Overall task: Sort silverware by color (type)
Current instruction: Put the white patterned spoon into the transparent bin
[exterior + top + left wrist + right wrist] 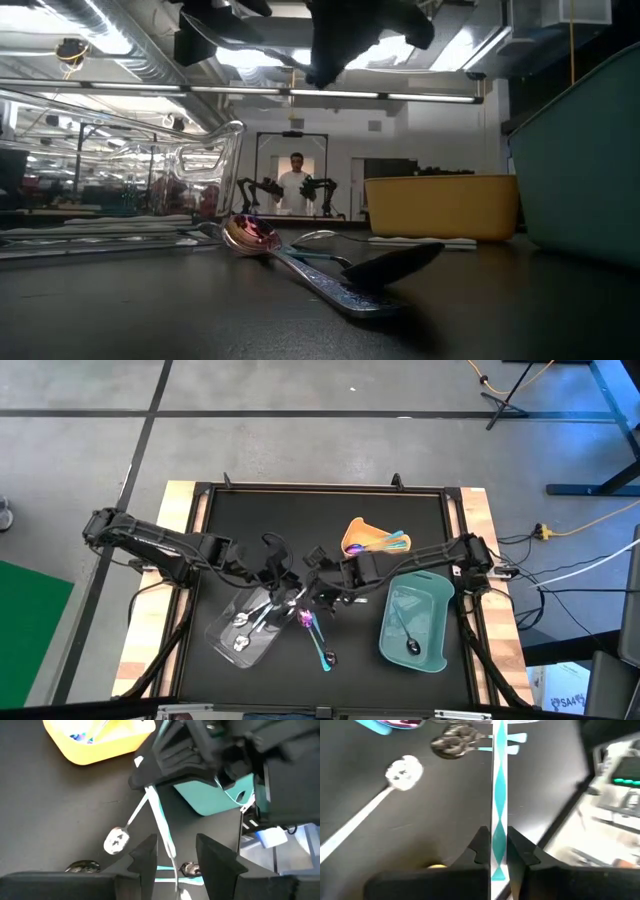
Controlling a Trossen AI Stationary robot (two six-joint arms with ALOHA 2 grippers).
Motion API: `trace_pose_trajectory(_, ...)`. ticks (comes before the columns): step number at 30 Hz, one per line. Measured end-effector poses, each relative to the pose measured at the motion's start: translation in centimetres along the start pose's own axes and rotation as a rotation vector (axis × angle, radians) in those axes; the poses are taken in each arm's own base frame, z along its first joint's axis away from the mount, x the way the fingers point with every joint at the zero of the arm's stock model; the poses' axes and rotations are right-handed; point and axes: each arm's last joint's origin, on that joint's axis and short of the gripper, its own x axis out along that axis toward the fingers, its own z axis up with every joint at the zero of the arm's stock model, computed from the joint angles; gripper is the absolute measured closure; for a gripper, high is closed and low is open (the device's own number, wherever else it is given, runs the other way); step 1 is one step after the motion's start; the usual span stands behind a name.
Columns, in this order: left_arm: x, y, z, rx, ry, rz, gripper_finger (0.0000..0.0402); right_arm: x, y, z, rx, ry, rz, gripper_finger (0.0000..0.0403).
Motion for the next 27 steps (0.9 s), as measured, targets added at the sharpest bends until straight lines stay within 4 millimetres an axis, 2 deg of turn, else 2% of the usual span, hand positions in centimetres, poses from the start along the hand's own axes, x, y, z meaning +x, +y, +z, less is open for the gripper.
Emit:
trace_pose_trajectory(10,0.0,0.0,0.0,-0.053,0.002,-0.001,0.0273,-0.2,-1.0,0.9,-0.030,-0.020,-0.157,0.0387)
trace_pose_trajectory(27,0.0,0.2,-0.5,-0.041,0.043,0.027,0.0273,-0.3,-1.0,1.1,-0.081,-0.026,-0.166,0.0386)
